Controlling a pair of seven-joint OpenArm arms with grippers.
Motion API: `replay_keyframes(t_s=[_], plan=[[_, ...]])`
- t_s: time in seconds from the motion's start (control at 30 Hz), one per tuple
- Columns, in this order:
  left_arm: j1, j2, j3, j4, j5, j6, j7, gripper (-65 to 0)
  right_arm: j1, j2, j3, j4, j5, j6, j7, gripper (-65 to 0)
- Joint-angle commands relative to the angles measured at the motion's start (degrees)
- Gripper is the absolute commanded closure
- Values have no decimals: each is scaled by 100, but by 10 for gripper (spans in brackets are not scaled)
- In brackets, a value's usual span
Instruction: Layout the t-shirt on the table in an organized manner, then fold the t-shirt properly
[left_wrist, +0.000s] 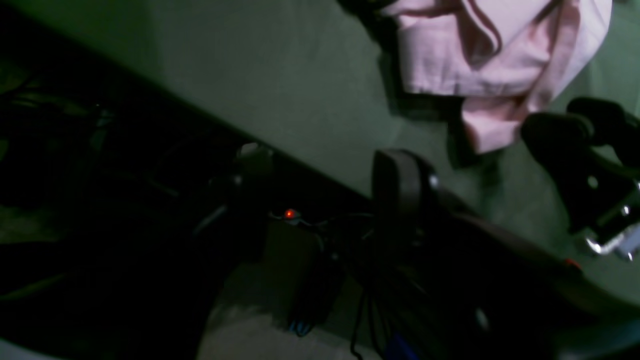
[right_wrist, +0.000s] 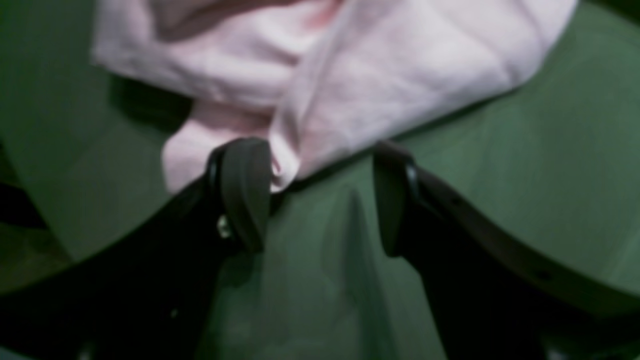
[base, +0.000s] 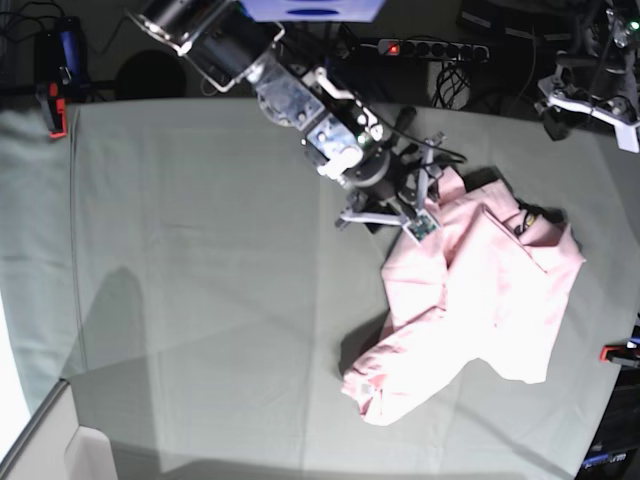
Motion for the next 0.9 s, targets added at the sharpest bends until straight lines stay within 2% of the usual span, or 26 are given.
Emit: replay_keyframes(t_s=[0.0, 0.07, 0.3, 0.6, 0.73, 0.8, 0.87], plan=[[76, -40, -49, 94, -32, 1, -69, -257, 148, -121, -8, 40, 160, -1, 156, -332], [58, -40, -49, 86, -32, 1, -69, -238, 253, -121, -8, -56, 424, -1, 165, -331], [41, -40, -40, 86, -32, 1, -69, -238, 218, -121, -26, 260, 1259, -1, 121, -331], [-38, -40, -49, 59, -32, 1, -69, -238, 253, -121, -35, -65, 1303, -1, 191, -329], [-126, -40, -22, 59, -32, 1, -69, -238, 333, -121, -35, -417, 1312, -1, 508, -327], [-153, -40, -22, 51, -32, 1, -69, -238, 324, -121, -35, -426, 1312, -1, 613, -309], [-161, -40, -22, 51, -32, 1, -69, -238, 315, -121, -35, -435, 1312, -1, 640, -250]])
